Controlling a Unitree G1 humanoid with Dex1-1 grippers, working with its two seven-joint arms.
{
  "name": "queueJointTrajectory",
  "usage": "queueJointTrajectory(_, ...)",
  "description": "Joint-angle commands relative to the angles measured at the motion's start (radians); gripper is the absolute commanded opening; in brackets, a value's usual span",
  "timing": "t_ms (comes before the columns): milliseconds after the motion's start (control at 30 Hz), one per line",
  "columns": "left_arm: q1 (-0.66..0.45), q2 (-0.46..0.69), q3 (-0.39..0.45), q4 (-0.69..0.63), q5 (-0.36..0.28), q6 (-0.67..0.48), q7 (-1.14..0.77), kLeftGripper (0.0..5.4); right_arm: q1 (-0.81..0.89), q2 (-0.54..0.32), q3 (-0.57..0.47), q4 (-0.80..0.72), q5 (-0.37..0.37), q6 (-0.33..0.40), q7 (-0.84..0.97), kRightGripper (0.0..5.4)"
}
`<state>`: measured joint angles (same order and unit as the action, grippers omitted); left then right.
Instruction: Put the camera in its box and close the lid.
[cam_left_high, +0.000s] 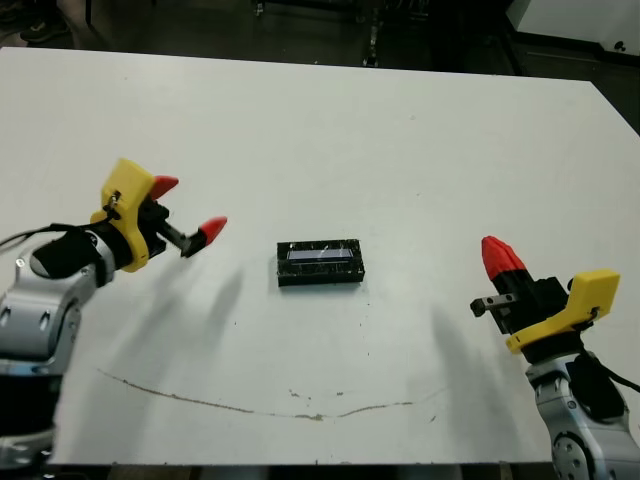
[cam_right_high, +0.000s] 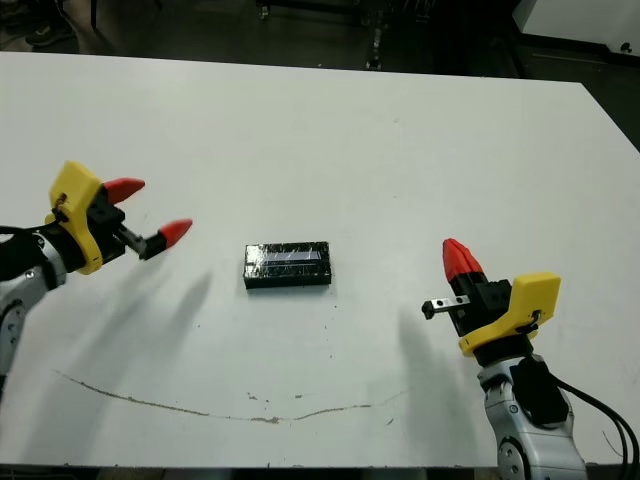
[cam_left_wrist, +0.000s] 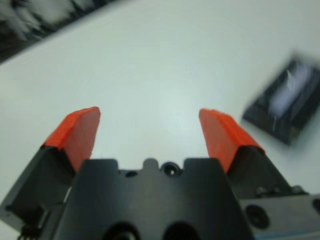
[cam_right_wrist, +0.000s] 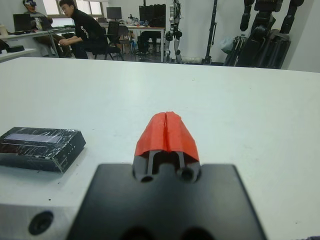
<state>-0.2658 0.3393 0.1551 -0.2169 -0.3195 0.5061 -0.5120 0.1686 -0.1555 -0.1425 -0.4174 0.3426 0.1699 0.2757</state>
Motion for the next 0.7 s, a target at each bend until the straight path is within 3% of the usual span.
queueJointTrajectory(33, 0.02, -0.078, 0.015, -0.061, -0.067, -0.026, 0.046, 4.12, 0.0, -0.007, -0.005, 0.001, 0.01, 0.02, -0.007, 0.0)
queueJointTrajectory(333, 0.041, -0.274, -0.137, -0.182, -0.09, -0.006, 0.217, 2.81, -0.005, -0.006, -0.001, 0.001, 0.006, 0.018, -0.012, 0.0)
queueJointTrajectory(433, 0.046, -0.32, -0.193, -0.173, -0.088, 0.018, 0.254, 2.38, -0.006, -0.005, 0.002, 0.004, 0.004, 0.014, -0.014, 0.0)
queueJointTrajectory(700, 0.056, -0.371, -0.309, -0.07, -0.012, -0.016, 0.295, 1.13, -0.003, -0.004, 0.003, 0.008, 0.006, 0.01, -0.016, 0.0)
